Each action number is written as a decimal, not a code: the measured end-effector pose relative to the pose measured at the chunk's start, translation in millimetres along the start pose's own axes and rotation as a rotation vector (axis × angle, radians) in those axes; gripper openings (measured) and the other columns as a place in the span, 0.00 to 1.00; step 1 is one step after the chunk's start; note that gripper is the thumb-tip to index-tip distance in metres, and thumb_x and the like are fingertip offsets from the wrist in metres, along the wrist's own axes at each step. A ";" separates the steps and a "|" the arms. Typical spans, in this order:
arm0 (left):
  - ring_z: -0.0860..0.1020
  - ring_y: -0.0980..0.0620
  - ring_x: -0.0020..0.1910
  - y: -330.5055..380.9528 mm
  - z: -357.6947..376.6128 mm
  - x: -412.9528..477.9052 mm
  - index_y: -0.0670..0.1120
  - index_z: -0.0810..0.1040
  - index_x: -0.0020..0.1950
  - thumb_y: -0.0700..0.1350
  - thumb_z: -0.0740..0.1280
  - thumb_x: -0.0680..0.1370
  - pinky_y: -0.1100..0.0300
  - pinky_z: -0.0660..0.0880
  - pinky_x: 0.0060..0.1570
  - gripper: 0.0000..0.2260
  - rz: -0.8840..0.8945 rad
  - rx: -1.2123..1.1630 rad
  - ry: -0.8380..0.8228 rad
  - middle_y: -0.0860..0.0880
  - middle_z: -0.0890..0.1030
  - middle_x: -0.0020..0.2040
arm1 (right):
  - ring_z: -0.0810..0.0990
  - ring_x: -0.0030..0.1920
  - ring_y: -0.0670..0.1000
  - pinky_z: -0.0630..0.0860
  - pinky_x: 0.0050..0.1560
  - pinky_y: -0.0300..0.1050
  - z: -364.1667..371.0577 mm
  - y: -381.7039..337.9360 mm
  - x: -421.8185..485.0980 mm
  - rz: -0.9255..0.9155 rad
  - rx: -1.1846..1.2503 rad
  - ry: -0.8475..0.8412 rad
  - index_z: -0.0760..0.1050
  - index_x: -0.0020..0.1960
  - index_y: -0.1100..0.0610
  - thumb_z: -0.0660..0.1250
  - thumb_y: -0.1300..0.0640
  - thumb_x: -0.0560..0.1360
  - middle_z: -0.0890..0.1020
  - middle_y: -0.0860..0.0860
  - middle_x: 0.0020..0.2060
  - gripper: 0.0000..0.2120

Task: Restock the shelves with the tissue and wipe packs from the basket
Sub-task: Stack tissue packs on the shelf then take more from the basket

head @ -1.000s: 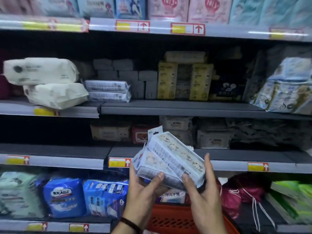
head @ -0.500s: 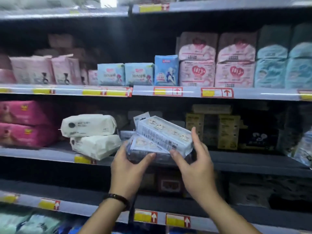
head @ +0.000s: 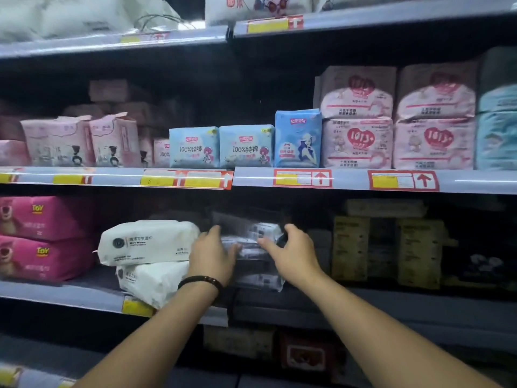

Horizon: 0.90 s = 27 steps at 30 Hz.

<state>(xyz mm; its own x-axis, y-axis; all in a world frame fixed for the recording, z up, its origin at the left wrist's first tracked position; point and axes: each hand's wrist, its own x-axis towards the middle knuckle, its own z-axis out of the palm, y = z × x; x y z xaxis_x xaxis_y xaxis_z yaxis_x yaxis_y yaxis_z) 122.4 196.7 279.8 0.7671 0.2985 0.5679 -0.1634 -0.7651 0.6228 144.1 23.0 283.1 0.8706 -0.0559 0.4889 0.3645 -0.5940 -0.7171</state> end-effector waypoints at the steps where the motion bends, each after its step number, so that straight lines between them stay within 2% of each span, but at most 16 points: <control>1: 0.77 0.39 0.66 -0.6 2.1 -0.1 0.44 0.71 0.75 0.52 0.73 0.79 0.48 0.75 0.65 0.27 0.037 0.059 0.021 0.40 0.77 0.68 | 0.80 0.49 0.52 0.77 0.47 0.49 0.9 0.3 1.2 -0.002 -0.011 -0.005 0.77 0.53 0.53 0.72 0.37 0.77 0.80 0.53 0.52 0.20; 3: 0.75 0.40 0.67 0.5 2.9 -0.4 0.45 0.72 0.74 0.50 0.73 0.79 0.48 0.73 0.65 0.25 0.064 0.070 0.050 0.41 0.75 0.69 | 0.81 0.44 0.52 0.75 0.39 0.46 -0.5 -0.8 3.2 0.004 -0.009 -0.004 0.75 0.48 0.54 0.73 0.40 0.78 0.80 0.54 0.49 0.17; 5: 0.76 0.39 0.64 1.2 4.5 2.5 0.45 0.72 0.71 0.49 0.74 0.79 0.47 0.75 0.62 0.24 0.065 0.068 0.067 0.41 0.76 0.67 | 0.82 0.43 0.52 0.75 0.36 0.46 -4.6 -3.9 4.5 0.003 -0.024 -0.020 0.76 0.48 0.55 0.73 0.40 0.77 0.81 0.54 0.48 0.18; 9: 0.77 0.36 0.61 6.3 4.9 2.7 0.45 0.69 0.70 0.49 0.72 0.80 0.43 0.76 0.58 0.22 0.044 0.101 0.037 0.41 0.75 0.65 | 0.81 0.48 0.51 0.79 0.45 0.48 -16.5 -8.4 3.3 0.028 -0.104 -0.130 0.74 0.56 0.53 0.75 0.41 0.76 0.79 0.52 0.55 0.19; 12: 0.77 0.35 0.62 11.1 2.4 -4.0 0.46 0.67 0.71 0.49 0.70 0.81 0.41 0.76 0.59 0.22 0.035 0.142 0.020 0.40 0.71 0.69 | 0.79 0.53 0.52 0.76 0.49 0.47 -27.3 -13.7 -5.1 0.017 -0.133 -0.174 0.70 0.61 0.52 0.75 0.42 0.77 0.78 0.52 0.59 0.22; 15: 0.76 0.38 0.66 11.2 -2.3 -13.2 0.46 0.66 0.76 0.47 0.69 0.82 0.43 0.76 0.62 0.24 0.027 0.127 0.009 0.41 0.67 0.74 | 0.77 0.57 0.54 0.76 0.53 0.48 -35.5 -15.0 -16.8 0.000 -0.158 -0.175 0.68 0.67 0.51 0.74 0.43 0.77 0.76 0.54 0.64 0.26; 18: 0.77 0.39 0.67 7.6 -10.9 -23.4 0.49 0.64 0.79 0.44 0.69 0.81 0.45 0.77 0.62 0.27 0.066 0.111 0.013 0.44 0.65 0.78 | 0.75 0.69 0.58 0.74 0.61 0.48 -46.0 -15.0 -32.6 0.003 -0.165 -0.216 0.58 0.81 0.50 0.73 0.43 0.78 0.70 0.55 0.74 0.38; 20: 0.80 0.41 0.60 8.2 -16.2 -31.9 0.51 0.64 0.78 0.44 0.69 0.80 0.46 0.80 0.57 0.27 0.109 0.119 0.005 0.46 0.65 0.77 | 0.71 0.75 0.57 0.72 0.68 0.48 -54.7 -14.8 -47.1 -0.013 -0.191 -0.257 0.52 0.85 0.51 0.72 0.42 0.79 0.66 0.54 0.79 0.43; 22: 0.81 0.44 0.53 14.1 -21.2 -46.7 0.55 0.65 0.76 0.47 0.69 0.80 0.48 0.81 0.48 0.26 0.169 0.163 -0.014 0.49 0.66 0.75 | 0.72 0.74 0.55 0.72 0.68 0.48 -64.0 -11.3 -64.2 -0.030 -0.230 -0.292 0.56 0.84 0.50 0.72 0.41 0.79 0.69 0.53 0.76 0.41; 23: 0.81 0.46 0.52 18.0 -23.4 -56.8 0.56 0.66 0.74 0.48 0.69 0.80 0.49 0.80 0.46 0.24 0.213 0.188 -0.028 0.50 0.68 0.73 | 0.73 0.72 0.54 0.74 0.67 0.47 -68.9 -7.8 -73.9 -0.036 -0.242 -0.306 0.59 0.82 0.49 0.72 0.41 0.78 0.71 0.52 0.74 0.39; 27: 0.81 0.52 0.56 28.0 -23.3 -114.3 0.59 0.75 0.61 0.52 0.68 0.77 0.50 0.80 0.54 0.12 0.357 0.179 -0.223 0.56 0.80 0.58 | 0.79 0.61 0.47 0.77 0.60 0.44 -92.8 14.4 -122.9 -0.038 -0.219 -0.332 0.71 0.73 0.45 0.72 0.40 0.78 0.78 0.45 0.62 0.26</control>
<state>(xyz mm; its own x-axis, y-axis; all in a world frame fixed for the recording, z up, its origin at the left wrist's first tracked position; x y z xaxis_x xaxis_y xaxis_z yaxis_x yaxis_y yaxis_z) 15.6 154.4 244.9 0.8000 -0.1172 0.5884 -0.3475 -0.8900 0.2952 11.6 -53.1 258.8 0.9303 0.2105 0.3004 0.3509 -0.7496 -0.5612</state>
